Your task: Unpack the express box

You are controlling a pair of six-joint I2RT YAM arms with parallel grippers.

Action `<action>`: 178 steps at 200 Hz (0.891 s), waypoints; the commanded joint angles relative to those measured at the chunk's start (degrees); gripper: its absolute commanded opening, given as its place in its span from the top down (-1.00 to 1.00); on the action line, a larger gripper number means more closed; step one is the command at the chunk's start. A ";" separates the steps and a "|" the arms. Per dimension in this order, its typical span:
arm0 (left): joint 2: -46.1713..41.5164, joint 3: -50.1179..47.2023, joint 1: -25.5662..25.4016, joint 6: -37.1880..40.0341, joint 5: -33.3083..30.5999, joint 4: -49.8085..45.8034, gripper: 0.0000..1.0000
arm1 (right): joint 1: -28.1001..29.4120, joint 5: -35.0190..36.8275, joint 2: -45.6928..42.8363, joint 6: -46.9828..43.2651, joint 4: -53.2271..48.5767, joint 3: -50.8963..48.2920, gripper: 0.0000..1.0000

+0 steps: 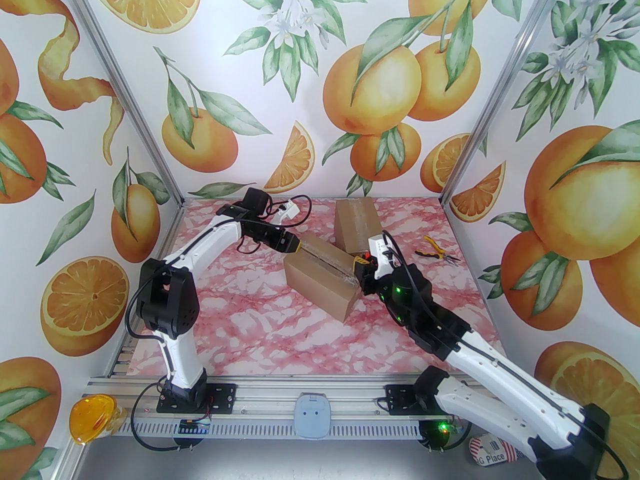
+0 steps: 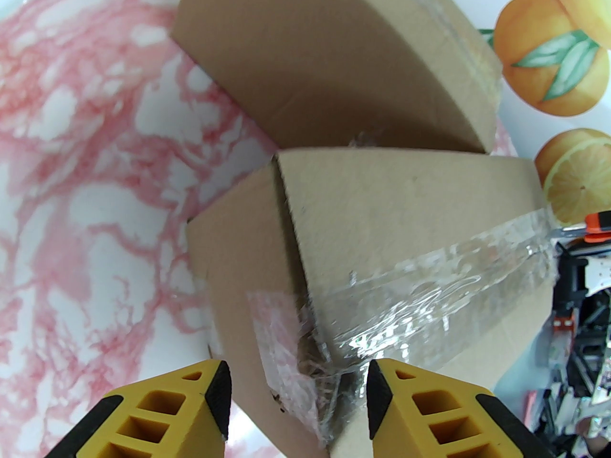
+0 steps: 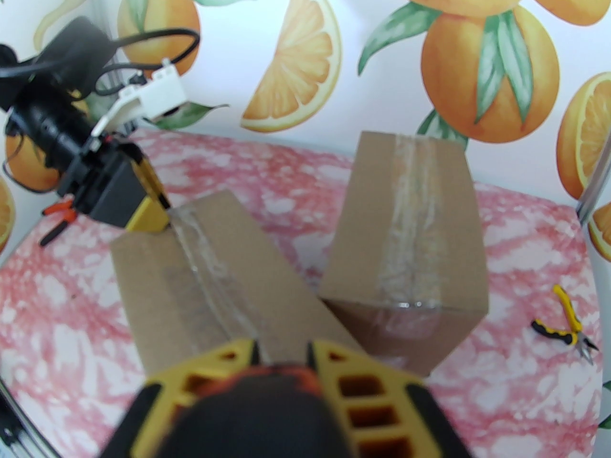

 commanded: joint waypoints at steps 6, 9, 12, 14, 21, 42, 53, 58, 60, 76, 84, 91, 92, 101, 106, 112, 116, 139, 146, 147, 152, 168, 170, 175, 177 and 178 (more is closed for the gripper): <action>1.37 -1.49 -0.28 0.51 -1.45 1.78 0.13 | -0.35 -0.65 -1.49 0.89 -3.87 -0.91 1.00; 1.36 -1.60 -0.25 0.53 -1.73 1.88 0.16 | -0.35 -0.63 -1.84 1.10 -4.15 -1.18 1.00; 1.47 -1.71 -0.25 0.47 -2.13 1.96 0.17 | -0.35 -0.55 -2.20 1.23 -4.41 -1.26 1.00; 1.52 -1.73 -0.27 0.47 -2.41 2.04 0.19 | -0.37 -0.40 -2.40 1.24 -4.58 -1.40 1.00; 1.70 -1.94 -0.30 0.27 -3.08 2.27 0.25 | -0.41 -0.17 -3.28 1.50 -5.20 -1.66 1.00; 2.31 -2.12 -0.08 -0.03 -5.39 2.23 0.41 | -0.39 0.27 -5.78 2.07 -7.34 -2.31 1.00; 2.53 -2.12 -0.07 0.01 -6.50 2.04 0.47 | -0.35 0.26 -6.84 2.29 -8.36 -2.53 1.00; 2.59 -2.16 0.01 0.02 -6.85 1.90 0.49 | -0.38 0.50 -7.27 2.46 -9.01 -2.35 1.00; 2.62 -2.17 0.01 -0.02 -7.17 1.92 0.50 | -0.36 0.61 -7.43 2.52 -9.27 -2.40 1.00; 2.63 -2.53 0.13 0.21 -8.45 1.88 0.57 | -0.41 1.76 -8.63 2.58 -11.44 -1.97 1.00; 2.55 -2.81 0.20 0.15 -9.20 1.89 0.59 | -0.37 2.66 -9.09 2.54 -12.23 -1.89 1.00; 2.45 -3.11 0.28 0.22 -9.62 1.93 0.60 | -0.42 3.31 -9.33 2.49 -12.84 -1.80 1.00; 2.45 -3.14 0.32 0.23 -9.69 1.95 0.60 | -0.43 3.44 -9.37 2.48 -13.06 -1.78 1.00; 2.21 -3.55 0.43 0.21 -10.25 2.08 0.61 | -0.38 3.99 -9.63 2.54 -13.53 -1.93 1.00; 2.11 -3.77 0.54 0.19 -10.37 2.16 0.62 | -0.40 4.26 -9.64 2.58 -13.68 -2.04 1.00; 1.94 -3.98 0.63 0.23 -10.56 2.16 0.63 | -0.43 4.80 -9.58 2.92 -14.12 -2.14 1.00; 1.79 -4.12 0.71 0.23 -10.71 2.15 0.63 | -0.36 5.22 -9.51 3.13 -14.43 -2.21 1.00; 0.81 -4.96 0.90 0.45 -11.43 2.45 0.67 | -0.48 8.87 -9.61 4.38 -15.47 -2.38 1.00; 0.38 -5.31 0.90 0.37 -11.57 2.64 0.68 | -0.60 9.97 -9.93 4.65 -15.33 -2.56 1.00; 0.31 -5.29 0.90 0.30 -11.59 2.66 0.68 | -0.65 10.08 -9.96 4.66 -15.23 -2.57 1.00; 0.01 -5.50 0.98 0.15 -11.83 2.82 0.69 | -0.74 10.46 -10.14 4.83 -15.01 -2.67 1.00; -1.07 -6.04 1.07 -0.60 -12.81 2.91 0.71 | -1.27 12.83 -10.44 6.53 -14.60 -2.69 1.00; -1.24 -6.17 1.05 -0.73 -13.01 2.94 0.72 | -1.29 13.05 -10.44 6.70 -14.60 -2.68 1.00; -1.83 -6.51 1.07 -1.17 -13.51 2.96 0.73 | -1.47 14.15 -10.31 7.75 -14.57 -2.68 1.00; -2.07 -6.62 1.07 -1.28 -13.73 2.97 0.73 | -1.53 14.39 -10.23 8.21 -14.59 -2.61 1.00; -2.23 -6.70 1.11 -1.36 -13.82 2.96 0.73 | -1.53 14.39 -10.23 8.21 -14.59 -2.61 1.00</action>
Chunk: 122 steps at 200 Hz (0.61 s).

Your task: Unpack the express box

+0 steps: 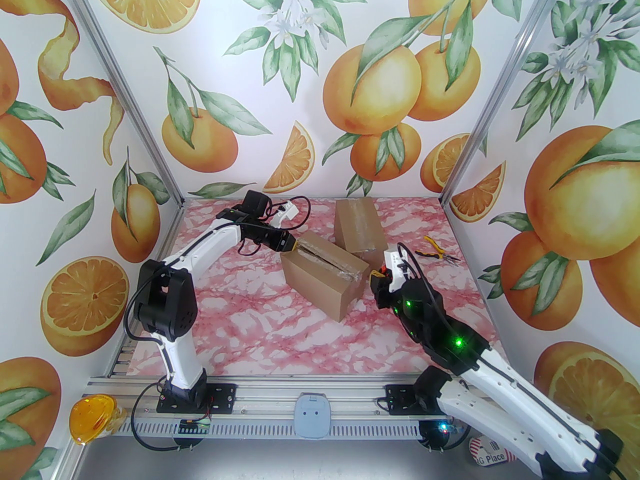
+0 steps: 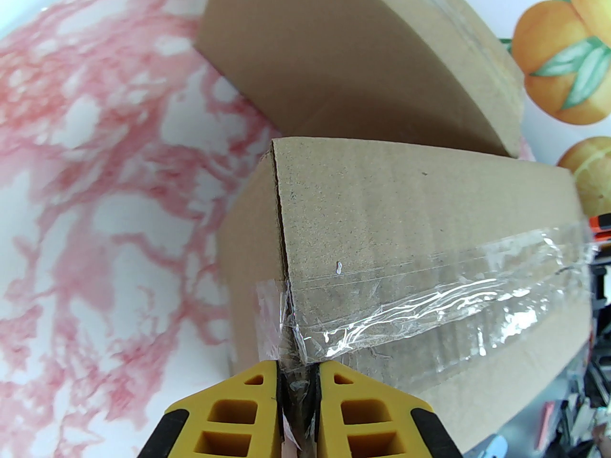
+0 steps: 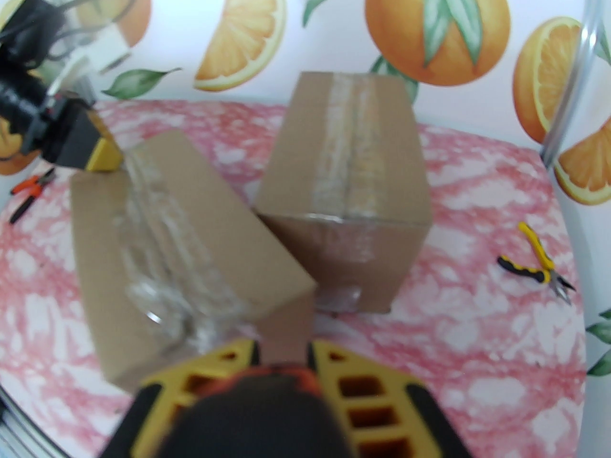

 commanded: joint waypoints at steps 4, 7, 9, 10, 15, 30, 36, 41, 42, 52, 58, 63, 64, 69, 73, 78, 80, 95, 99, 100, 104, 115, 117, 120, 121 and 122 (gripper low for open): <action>-0.99 -3.61 0.69 -1.24 -9.03 -2.85 0.74 | -1.31 7.13 -0.78 4.94 0.17 -0.23 1.00; -1.42 -3.99 0.76 -1.70 -9.45 -2.73 0.74 | -1.53 6.78 -0.47 5.42 0.55 -0.23 1.00; -1.82 -4.21 0.77 -1.97 -9.76 -2.68 0.74 | -1.53 6.78 -0.47 5.42 0.55 -0.23 1.00; -1.93 -4.39 0.79 -2.14 -9.98 -2.63 0.74 | -1.53 6.78 -0.47 5.42 0.55 -0.23 1.00; -3.04 -4.98 0.96 -2.85 -10.57 -2.38 0.74 | -1.81 5.86 -0.03 5.96 1.23 -0.26 1.00; -6.31 -7.26 1.40 -5.63 -12.16 -1.52 0.74 | -2.21 1.55 4.25 7.77 6.10 0.12 1.00; -7.76 -8.35 1.57 -7.27 -12.55 -1.23 0.74 | -2.18 0.59 5.91 8.08 7.48 0.50 1.00; -8.97 -9.19 1.62 -8.25 -12.95 -0.93 0.74 | -2.21 -0.93 8.14 8.12 9.08 1.14 1.00; -9.20 -9.38 1.61 -8.53 -13.11 -0.92 0.73 | -2.22 -1.04 8.52 8.11 9.30 1.30 1.00; -11.78 -11.10 1.62 -10.35 -14.02 -0.44 0.73 | -2.14 -3.03 12.43 8.19 11.25 2.77 1.00; -13.33 -12.00 1.66 -11.15 -14.50 -0.23 0.72 | -2.17 -3.99 14.69 8.10 12.20 3.80 1.00; -14.65 -12.71 1.67 -11.88 -15.04 -0.08 0.68 | -2.13 -4.87 16.54 8.01 12.86 4.69 1.00; -14.90 -12.86 1.68 -12.01 -15.12 -0.05 0.67 | -2.18 -5.07 16.72 8.01 12.99 4.88 1.00; -16.06 -13.56 1.68 -12.76 -15.56 0.00 0.57 | -2.20 -5.96 18.50 7.93 13.99 5.63 1.00; -17.03 -14.04 1.69 -13.43 -15.87 0.07 0.51 | -2.18 -6.86 19.65 7.85 14.80 6.20 1.00; -18.07 -14.65 1.69 -14.08 -15.97 0.12 0.48 | -2.14 -7.82 21.02 7.76 15.87 6.86 1.00; -18.37 -14.85 1.69 -14.32 -15.94 0.08 0.47 | -2.13 -8.20 21.57 7.75 16.33 7.08 1.00; -21.21 -16.47 1.69 -15.81 -16.64 -0.26 0.25 | -2.27 -10.10 25.11 7.75 18.89 8.82 1.00; -21.90 -16.87 1.69 -16.03 -16.73 -0.29 0.15 | -2.39 -10.75 26.30 7.82 19.53 9.43 1.00; -22.08 -17.01 1.69 -16.02 -16.80 -0.25 0.13 | -2.39 -10.75 26.30 7.82 19.53 9.43 1.00; -22.87 -17.48 1.69 -16.10 -17.02 -0.21 0.05 | -2.43 -11.23 27.23 7.84 20.02 9.88 1.00; -25.20 -18.53 1.69 -15.45 -18.31 0.03 -0.08 | -2.51 -11.43 29.33 8.17 20.56 11.36 1.00; -25.80 -18.70 1.69 -15.12 -18.55 0.16 -0.10 | -2.61 -11.55 29.77 8.25 20.69 11.65 1.00; -26.50 -18.96 1.66 -14.48 -19.02 0.38 -0.14 | -2.69 -11.68 30.13 8.35 20.94 11.91 1.00; -26.79 -19.11 1.68 -14.24 -19.18 0.48 -0.14 | -2.67 -11.78 30.23 8.40 21.03 11.96 1.00; -27.07 -19.22 1.68 -14.03 -19.30 0.58 -0.15 | -2.71 -11.82 30.29 8.43 21.07 12.07 1.00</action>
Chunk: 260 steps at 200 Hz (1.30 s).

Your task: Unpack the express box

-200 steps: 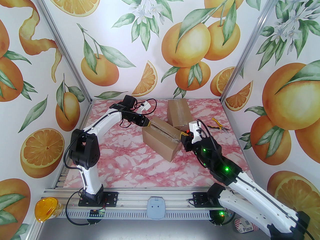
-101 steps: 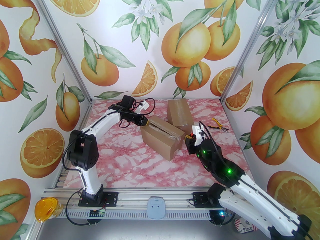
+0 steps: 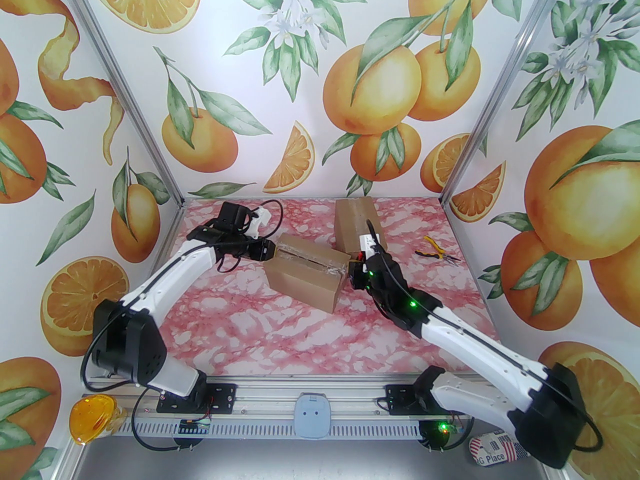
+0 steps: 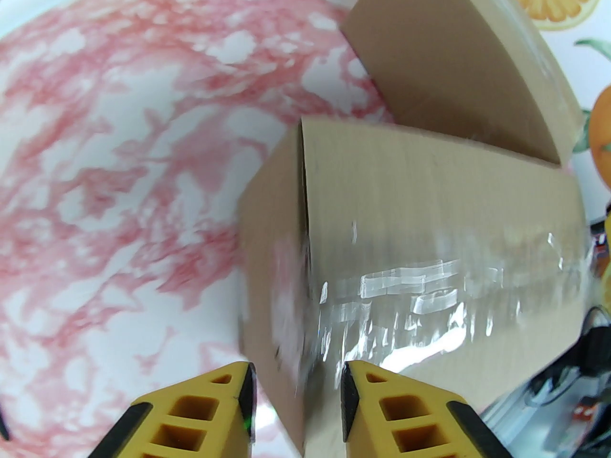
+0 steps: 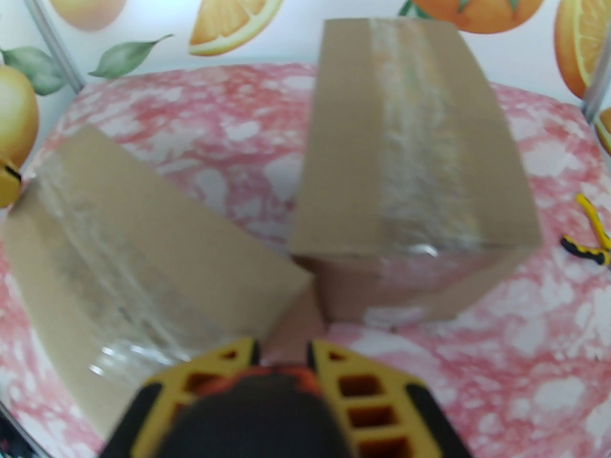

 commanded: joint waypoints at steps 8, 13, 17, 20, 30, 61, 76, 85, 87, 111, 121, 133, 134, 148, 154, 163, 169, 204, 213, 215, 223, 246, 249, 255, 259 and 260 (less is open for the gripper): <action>-7.93 -2.97 0.08 1.61 -4.68 1.27 -0.23 | -0.89 -4.40 3.38 1.84 8.62 4.25 1.00; -9.37 -3.40 0.05 3.10 -4.62 2.10 -0.29 | -1.02 -4.35 3.52 2.08 9.68 4.07 1.00; -10.48 -3.65 0.07 4.38 -4.33 2.79 -0.35 | -1.11 -4.33 3.68 2.53 10.75 3.82 1.00; -11.27 -3.79 0.01 5.62 -3.89 3.39 -0.39 | -1.19 -4.45 3.85 2.84 11.72 3.62 1.00; -13.75 -4.18 -0.37 10.57 -3.17 5.04 -0.77 | -1.72 -5.53 4.69 3.91 14.89 3.30 1.00; -18.36 -4.61 -2.28 27.71 -0.53 7.22 -1.00 | -1.93 -4.68 8.31 4.95 14.59 6.67 1.00; -18.70 -4.88 -3.38 37.35 4.94 7.77 -1.00 | -2.05 -0.12 7.97 7.26 13.00 7.22 1.00; -18.40 -5.35 -4.44 43.71 7.82 8.40 -1.00 | -2.28 1.73 7.36 9.12 13.13 6.85 1.00; -18.22 -5.49 -4.76 44.69 8.27 8.58 -1.00 | -2.28 2.13 7.26 9.94 13.33 6.71 1.00; -13.65 -3.37 -7.34 53.77 13.65 8.43 -1.00 | -2.34 6.12 4.65 16.02 18.31 2.92 1.00; -11.28 -1.91 -7.98 56.61 15.38 7.60 -0.98 | -2.27 8.64 3.55 18.62 19.72 1.35 1.00; -8.52 -0.72 -9.55 60.21 15.33 7.36 -0.99 | -2.19 11.39 1.78 21.03 23.12 -1.45 1.00; -8.36 -0.67 -9.70 60.44 15.27 7.40 -1.00 | -2.19 11.39 1.78 21.03 23.12 -1.45 1.00; -5.29 0.65 -11.36 63.64 14.68 7.37 -1.00 | -2.23 13.54 0.88 23.69 26.19 -3.82 1.00; -3.92 1.38 -11.99 64.96 14.37 6.98 -1.00 | -2.23 13.76 0.91 24.35 26.56 -4.03 1.00; -2.06 2.46 -12.98 66.50 13.86 6.49 -1.00 | -2.19 13.74 1.25 25.22 27.60 -4.45 1.00; -0.97 3.07 -13.33 67.21 13.97 6.39 -1.00 | -2.19 13.90 1.45 25.95 28.47 -4.64 1.00; 2.53 4.23 -13.81 68.67 15.20 7.56 -0.99 | -2.12 13.60 3.66 28.29 32.97 -5.38 1.00; 3.24 4.38 -13.75 68.82 15.45 7.63 -0.98 | -2.10 13.19 4.34 28.57 33.44 -5.15 1.00; 3.36 4.43 -13.76 68.83 15.50 7.60 -0.97 | -2.14 13.10 4.55 28.70 33.55 -5.12 1.00; 3.75 4.35 -13.73 68.84 15.81 7.66 -0.97 | -2.15 12.65 5.29 29.24 34.43 -4.95 1.00; 4.15 3.54 -13.76 68.45 15.55 8.39 -0.97 | -2.10 12.04 7.01 30.41 32.80 -3.72 1.00; 4.18 3.41 -13.79 68.34 15.50 8.55 -0.97 | -2.10 12.03 7.04 30.32 32.60 -3.57 1.00; 4.19 3.19 -13.79 68.31 15.35 8.75 -0.98 | -2.07 12.10 7.21 30.27 32.47 -3.49 1.00; 4.27 3.09 -13.80 68.23 15.36 8.81 -0.98 | -2.02 12.27 7.23 30.29 32.80 -3.52 1.00; 4.28 3.08 -13.80 68.23 15.38 8.83 -0.98 | -2.02 12.27 7.23 30.29 32.80 -3.52 1.00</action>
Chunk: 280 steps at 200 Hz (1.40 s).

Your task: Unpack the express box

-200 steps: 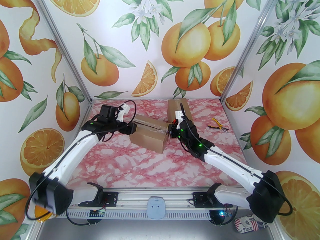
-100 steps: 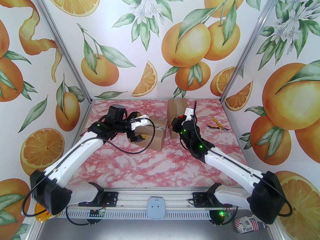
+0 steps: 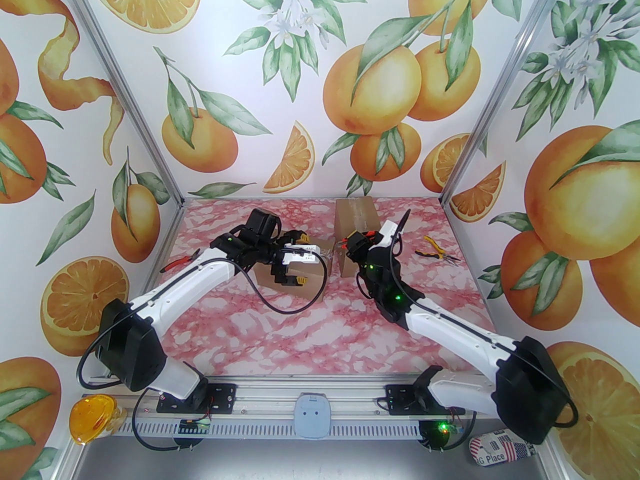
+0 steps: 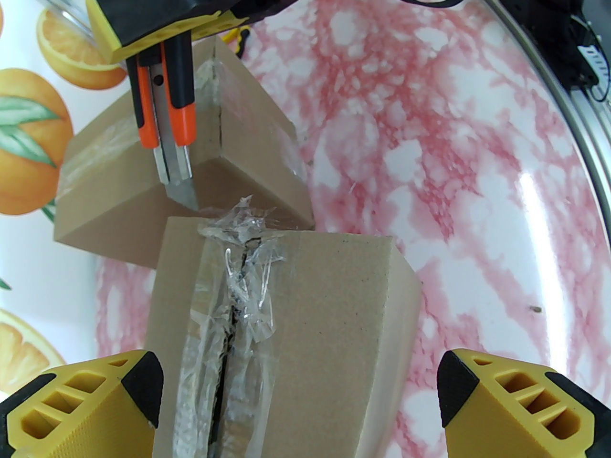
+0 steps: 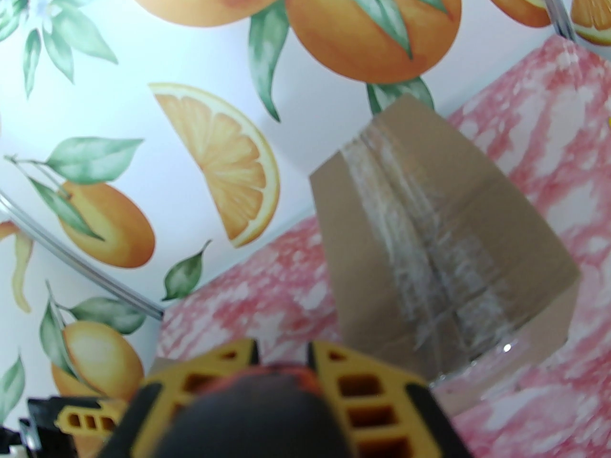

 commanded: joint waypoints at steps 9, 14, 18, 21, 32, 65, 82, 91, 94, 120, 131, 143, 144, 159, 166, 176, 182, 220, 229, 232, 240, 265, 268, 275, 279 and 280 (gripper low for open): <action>0.63 0.41 -0.03 1.08 1.64 1.80 -0.98 | -0.01 0.97 0.58 1.76 2.82 1.18 1.00; 0.72 0.18 -0.02 0.95 1.61 2.04 -0.98 | 0.12 1.42 0.31 1.85 2.66 1.02 1.00; 0.89 0.00 0.01 0.83 1.49 2.17 -0.97 | 0.17 1.71 0.19 1.85 2.44 1.04 1.00; 0.98 -0.08 0.01 0.70 1.47 2.26 -0.97 | 0.10 1.99 0.01 1.87 2.28 1.00 1.00; 1.35 -0.58 -0.02 0.08 1.22 2.61 -0.94 | 0.21 2.57 -0.54 1.90 2.09 0.80 1.00; 1.59 -2.17 0.38 -1.12 1.80 2.37 -0.87 | 0.22 2.11 -0.17 3.29 2.99 0.51 1.00; 1.54 -3.11 0.45 -1.38 1.77 2.28 -0.83 | 0.27 1.31 1.07 4.67 5.33 0.14 1.00; 1.51 -3.67 0.59 -1.51 1.58 2.59 -0.81 | 0.42 1.06 1.58 5.54 6.69 -0.17 1.00; 1.47 -3.87 0.66 -1.57 1.48 2.73 -0.81 | 0.44 0.97 1.83 5.85 7.22 -0.22 1.00; 1.50 -5.15 0.85 -2.75 -0.20 5.47 -0.78 | 0.47 -0.34 3.34 8.22 6.82 0.50 1.00; 1.50 -5.41 1.11 -3.72 -0.81 6.89 -0.77 | 0.73 -0.74 3.78 8.27 6.57 0.78 1.00; 1.57 -5.64 1.33 -4.70 -1.43 8.50 -0.77 | 0.88 -0.97 4.30 9.22 7.13 0.47 1.00; 1.59 -5.66 1.31 -4.80 -1.45 8.60 -0.76 | 0.83 -0.98 4.31 9.32 7.18 0.45 1.00; 1.62 -5.77 1.47 -5.55 -1.85 9.83 -0.76 | 0.88 -1.53 5.04 10.08 8.37 0.03 1.00; 1.71 -5.85 1.47 -5.94 -2.36 10.45 -0.76 | 0.88 -1.90 5.43 10.64 8.90 -0.16 1.00; 1.84 -5.94 1.52 -6.55 -2.79 11.47 -0.76 | 0.88 -2.48 5.98 11.77 11.40 -0.73 1.00; 1.90 -6.10 1.56 -7.01 -3.27 12.32 -0.76 | 0.86 -2.68 6.36 12.52 12.64 -1.19 1.00; 2.52 -7.02 2.25 -9.58 -5.20 15.77 -0.76 | 0.87 -5.32 7.63 17.45 15.67 -2.55 1.00; 2.43 -7.31 2.50 -10.34 -5.56 16.51 -0.77 | 0.96 -6.06 7.84 18.71 15.84 -2.72 1.00; 2.35 -7.52 2.52 -10.48 -5.63 16.70 -0.77 | 0.92 -6.36 7.89 19.14 15.84 -2.74 1.00; 2.21 -7.92 2.82 -10.85 -5.69 17.26 -0.77 | 1.04 -6.69 7.95 19.88 15.84 -2.91 1.00; 1.84 -8.92 3.51 -11.92 -6.46 18.35 -0.79 | 1.19 -8.36 7.91 22.41 14.62 -2.72 1.00; 1.73 -9.00 3.57 -12.07 -6.60 18.48 -0.79 | 1.22 -8.58 7.79 22.56 14.35 -2.59 1.00; 1.71 -9.27 3.64 -12.40 -7.17 18.93 -0.79 | 1.22 -9.28 7.61 22.84 13.48 -2.35 1.00; 1.63 -9.48 3.73 -12.53 -7.28 19.20 -0.79 | 1.30 -9.53 7.54 22.93 13.05 -2.30 1.00; 1.63 -9.47 3.83 -12.58 -7.32 19.22 -0.79 | 1.31 -9.57 7.52 22.94 12.99 -2.35 1.00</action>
